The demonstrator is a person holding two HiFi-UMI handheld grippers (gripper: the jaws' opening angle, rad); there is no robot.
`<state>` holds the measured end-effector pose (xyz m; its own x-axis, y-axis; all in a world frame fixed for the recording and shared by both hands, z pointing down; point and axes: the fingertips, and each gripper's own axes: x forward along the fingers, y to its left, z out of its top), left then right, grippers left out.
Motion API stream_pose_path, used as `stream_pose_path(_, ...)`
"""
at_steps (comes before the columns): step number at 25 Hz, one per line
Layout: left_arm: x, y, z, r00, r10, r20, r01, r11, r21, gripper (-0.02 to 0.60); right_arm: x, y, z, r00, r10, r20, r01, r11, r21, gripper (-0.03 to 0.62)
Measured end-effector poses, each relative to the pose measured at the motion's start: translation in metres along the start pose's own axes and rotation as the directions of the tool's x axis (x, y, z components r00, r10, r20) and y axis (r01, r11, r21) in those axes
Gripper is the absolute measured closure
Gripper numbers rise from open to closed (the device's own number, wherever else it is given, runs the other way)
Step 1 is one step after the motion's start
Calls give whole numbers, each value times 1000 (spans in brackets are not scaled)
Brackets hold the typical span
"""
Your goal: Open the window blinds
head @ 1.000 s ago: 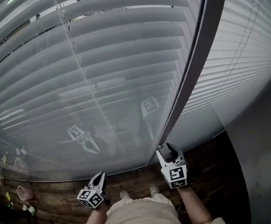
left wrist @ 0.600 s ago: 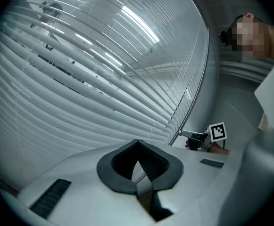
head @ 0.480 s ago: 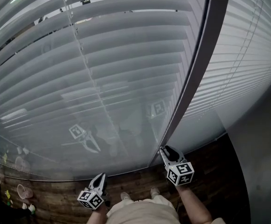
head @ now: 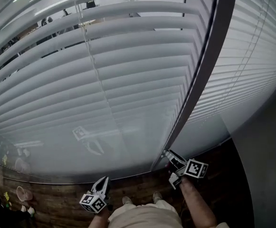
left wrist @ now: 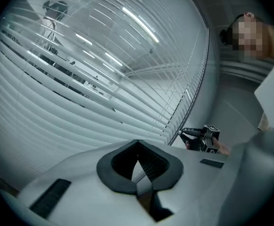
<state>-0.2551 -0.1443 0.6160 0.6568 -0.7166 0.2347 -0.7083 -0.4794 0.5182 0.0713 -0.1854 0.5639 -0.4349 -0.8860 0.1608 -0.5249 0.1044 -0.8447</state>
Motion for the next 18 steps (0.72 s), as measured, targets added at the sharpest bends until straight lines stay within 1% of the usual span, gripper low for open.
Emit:
stream_pose_path(3,-1,2,-2,1000,0,0,0,1000,1,566,-1,-1,0,999,46,-6,-45,991,129,473)
stream_pose_path(5,-3,2,-3,1000,3,0,-3,1000,4,566,-1,-5,-2,998,69,-6,-66,972,225,473)
stream_pose_path(7,-4,2,-3,1000,6,0,-6,1000,-1,566,-1,-7,-3,994,109,13,-107,934,340,473)
stream_pose_path(11,-6,3,-5,1000,10,-2,-10,1000,-8,566,-1,-6,-5,983,171,67,-180,837,517,473)
stream_pose_path(13,-7,3,-6,1000,13,-4,-13,1000,-6,566,-1,-8,-8,976,196,96,-214,770,601,473)
stream_pose_path(14,-8,2,-6,1000,15,-5,-15,1000,-5,566,-1,-9,-9,971,211,114,-233,726,647,474)
stream_pose_path(16,-9,2,-7,1000,15,-4,-15,1000,-6,566,-1,-10,-12,958,241,155,-275,623,732,474)
stream_pose_path(18,-9,1,-5,1000,16,1,-16,1000,-9,566,1,-13,-15,942,270,200,-316,510,800,476)
